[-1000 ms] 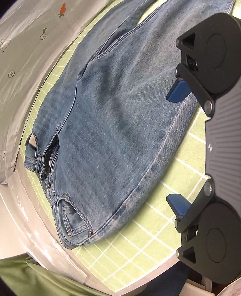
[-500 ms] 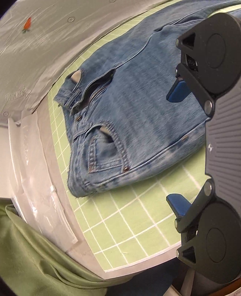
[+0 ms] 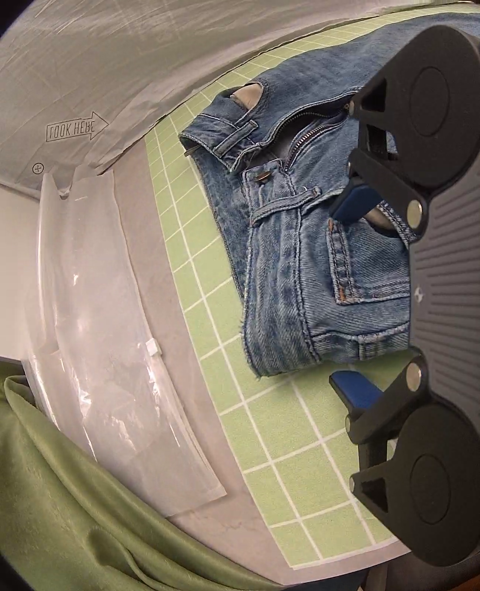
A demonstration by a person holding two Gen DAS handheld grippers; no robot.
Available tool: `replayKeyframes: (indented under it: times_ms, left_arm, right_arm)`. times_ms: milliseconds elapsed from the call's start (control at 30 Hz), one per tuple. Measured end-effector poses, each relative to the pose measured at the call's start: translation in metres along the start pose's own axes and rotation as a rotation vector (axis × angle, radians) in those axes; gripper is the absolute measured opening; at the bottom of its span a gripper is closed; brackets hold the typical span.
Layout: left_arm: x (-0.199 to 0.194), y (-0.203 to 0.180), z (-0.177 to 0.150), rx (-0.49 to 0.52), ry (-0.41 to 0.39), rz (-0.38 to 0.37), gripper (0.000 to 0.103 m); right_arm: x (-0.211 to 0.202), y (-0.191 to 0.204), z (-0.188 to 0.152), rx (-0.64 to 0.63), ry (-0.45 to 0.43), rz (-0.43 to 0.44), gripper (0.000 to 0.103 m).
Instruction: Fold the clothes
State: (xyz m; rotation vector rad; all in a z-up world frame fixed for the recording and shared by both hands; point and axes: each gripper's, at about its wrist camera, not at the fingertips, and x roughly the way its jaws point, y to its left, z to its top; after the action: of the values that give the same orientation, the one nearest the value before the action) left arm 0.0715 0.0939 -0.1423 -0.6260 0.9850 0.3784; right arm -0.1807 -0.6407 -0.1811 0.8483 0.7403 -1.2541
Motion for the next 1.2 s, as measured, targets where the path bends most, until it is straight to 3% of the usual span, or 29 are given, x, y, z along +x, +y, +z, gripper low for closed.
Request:
replayKeyframes:
  times_ms: [67,167,233,300,400,567,733,900,1000,1200]
  left_arm:
    - [0.004,0.001,0.003,-0.024,0.009,0.001,0.067]
    - [0.003,0.006,0.005,-0.073,-0.002,0.036,0.040]
    - [0.000,0.013,0.004,-0.112,-0.010,0.015,0.021]
    - [-0.005,0.021,0.003,-0.150,-0.025,-0.026,0.015]
    - [-0.023,0.019,-0.002,-0.124,-0.061,-0.009,0.012]
    - [-0.061,0.030,-0.021,-0.064,-0.117,0.028,0.011]
    - [-0.097,0.058,-0.046,-0.097,-0.151,0.063,0.010]
    - [-0.141,0.038,-0.042,-0.056,-0.233,-0.005,0.009]
    - [-0.148,0.015,-0.039,-0.022,-0.263,0.003,0.009]
    - [-0.142,-0.007,-0.033,-0.018,-0.279,-0.009,0.008]
  right_arm:
    - [-0.001,-0.001,0.001,0.026,-0.013,-0.001,0.071]
    - [-0.003,-0.009,0.005,0.063,-0.014,0.040,0.047]
    - [-0.003,-0.017,0.007,0.084,0.000,0.090,0.007]
    - [-0.004,-0.026,0.008,0.091,0.004,0.138,0.007]
    - [-0.010,-0.037,0.009,0.048,-0.009,0.183,0.006]
    - [-0.021,-0.085,0.009,0.046,-0.020,0.172,0.005]
    - [-0.032,-0.127,0.010,0.065,-0.017,0.180,0.005]
    - [-0.065,-0.106,0.039,0.037,-0.129,0.303,0.005]
    - [-0.086,-0.092,0.057,0.019,-0.198,0.377,0.005]
    - [-0.090,-0.046,0.080,-0.082,-0.254,0.414,0.005]
